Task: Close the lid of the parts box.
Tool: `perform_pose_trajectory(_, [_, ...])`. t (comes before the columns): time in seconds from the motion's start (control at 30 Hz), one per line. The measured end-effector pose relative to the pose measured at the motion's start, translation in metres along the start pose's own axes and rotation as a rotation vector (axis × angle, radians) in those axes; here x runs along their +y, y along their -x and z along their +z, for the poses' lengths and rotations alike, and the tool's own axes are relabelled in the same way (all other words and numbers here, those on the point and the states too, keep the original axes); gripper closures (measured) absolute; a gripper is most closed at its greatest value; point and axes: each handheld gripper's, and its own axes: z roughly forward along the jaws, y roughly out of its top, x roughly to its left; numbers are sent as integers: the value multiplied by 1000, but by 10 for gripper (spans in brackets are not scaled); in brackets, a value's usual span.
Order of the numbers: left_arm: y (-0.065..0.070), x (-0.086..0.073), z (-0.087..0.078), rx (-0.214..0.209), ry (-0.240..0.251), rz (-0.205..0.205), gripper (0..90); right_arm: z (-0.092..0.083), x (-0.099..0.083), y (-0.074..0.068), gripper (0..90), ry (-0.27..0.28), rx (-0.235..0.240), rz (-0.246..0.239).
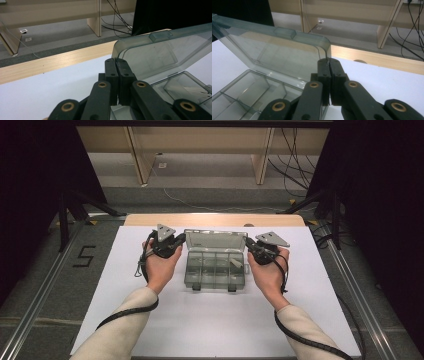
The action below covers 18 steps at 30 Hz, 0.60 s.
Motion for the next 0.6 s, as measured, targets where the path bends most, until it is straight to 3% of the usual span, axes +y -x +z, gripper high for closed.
perform_pose_trajectory(0.6, [2,-7,-7,-8,2,27,873,-8,-6,-4,889,-5,8,-11])
